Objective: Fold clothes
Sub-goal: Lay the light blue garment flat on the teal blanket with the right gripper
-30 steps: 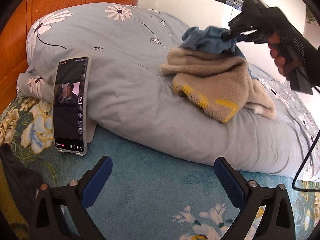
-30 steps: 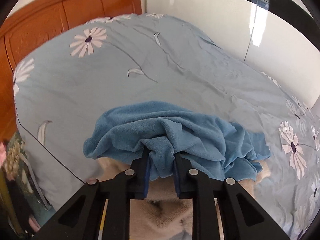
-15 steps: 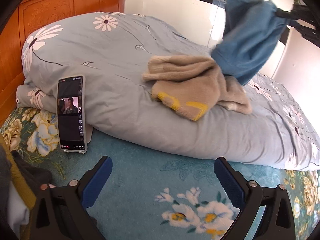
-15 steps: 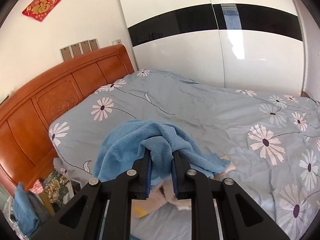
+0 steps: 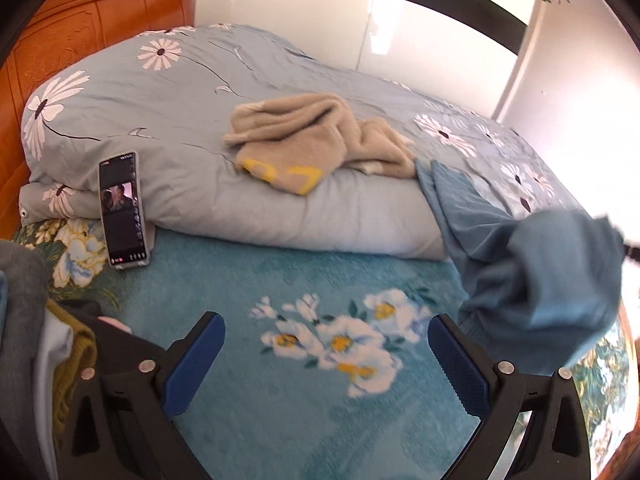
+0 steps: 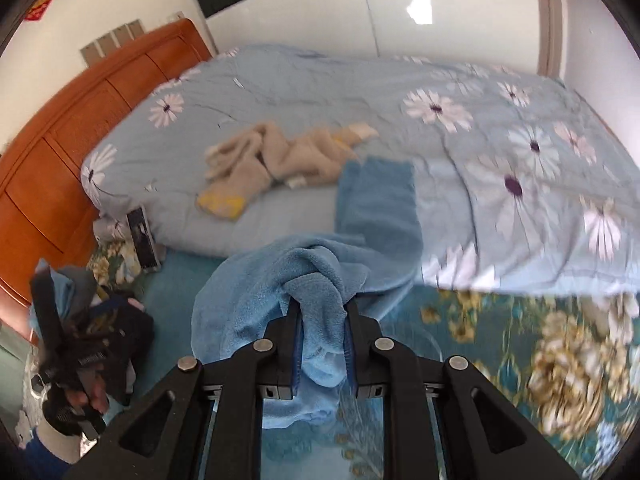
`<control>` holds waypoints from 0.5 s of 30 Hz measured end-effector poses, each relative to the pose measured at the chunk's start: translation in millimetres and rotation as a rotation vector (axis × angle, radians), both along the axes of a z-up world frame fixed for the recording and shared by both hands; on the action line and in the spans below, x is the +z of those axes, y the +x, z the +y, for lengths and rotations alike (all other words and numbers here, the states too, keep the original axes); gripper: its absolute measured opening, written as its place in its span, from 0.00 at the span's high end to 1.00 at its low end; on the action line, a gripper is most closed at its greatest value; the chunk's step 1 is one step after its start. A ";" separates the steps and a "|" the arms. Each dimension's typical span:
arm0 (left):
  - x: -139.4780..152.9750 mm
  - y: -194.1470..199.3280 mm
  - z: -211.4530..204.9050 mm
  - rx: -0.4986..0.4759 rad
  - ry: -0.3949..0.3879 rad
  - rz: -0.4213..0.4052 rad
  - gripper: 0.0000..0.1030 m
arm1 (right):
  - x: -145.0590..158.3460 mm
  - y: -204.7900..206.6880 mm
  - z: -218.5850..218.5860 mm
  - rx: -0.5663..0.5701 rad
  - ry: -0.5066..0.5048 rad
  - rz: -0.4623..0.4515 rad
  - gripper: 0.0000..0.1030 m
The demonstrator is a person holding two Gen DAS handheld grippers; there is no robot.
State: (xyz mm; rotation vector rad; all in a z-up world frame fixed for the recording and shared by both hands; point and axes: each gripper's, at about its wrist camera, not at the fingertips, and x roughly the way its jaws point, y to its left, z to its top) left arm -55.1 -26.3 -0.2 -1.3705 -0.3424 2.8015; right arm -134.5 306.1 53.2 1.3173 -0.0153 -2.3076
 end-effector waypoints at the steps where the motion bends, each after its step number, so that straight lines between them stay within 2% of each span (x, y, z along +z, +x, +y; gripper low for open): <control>1: 0.6 4.2 4.4 -0.010 0.007 -0.010 0.00 | -15.4 11.5 9.8 -0.025 0.020 -0.026 0.82; 4: -0.8 16.6 16.6 -0.041 0.037 -0.040 0.00 | -51.7 41.0 45.4 -0.099 0.024 -0.099 0.82; 8: -7.1 25.9 33.8 -0.071 0.065 -0.101 0.00 | -81.0 61.8 86.6 -0.204 0.026 -0.162 0.82; 13: -11.2 31.5 54.3 -0.108 0.066 -0.139 0.00 | -97.2 70.8 130.8 -0.342 0.043 -0.210 0.82; 15: -12.8 30.4 62.6 -0.126 0.066 -0.147 0.00 | -92.5 71.4 134.9 -0.336 0.059 -0.203 0.82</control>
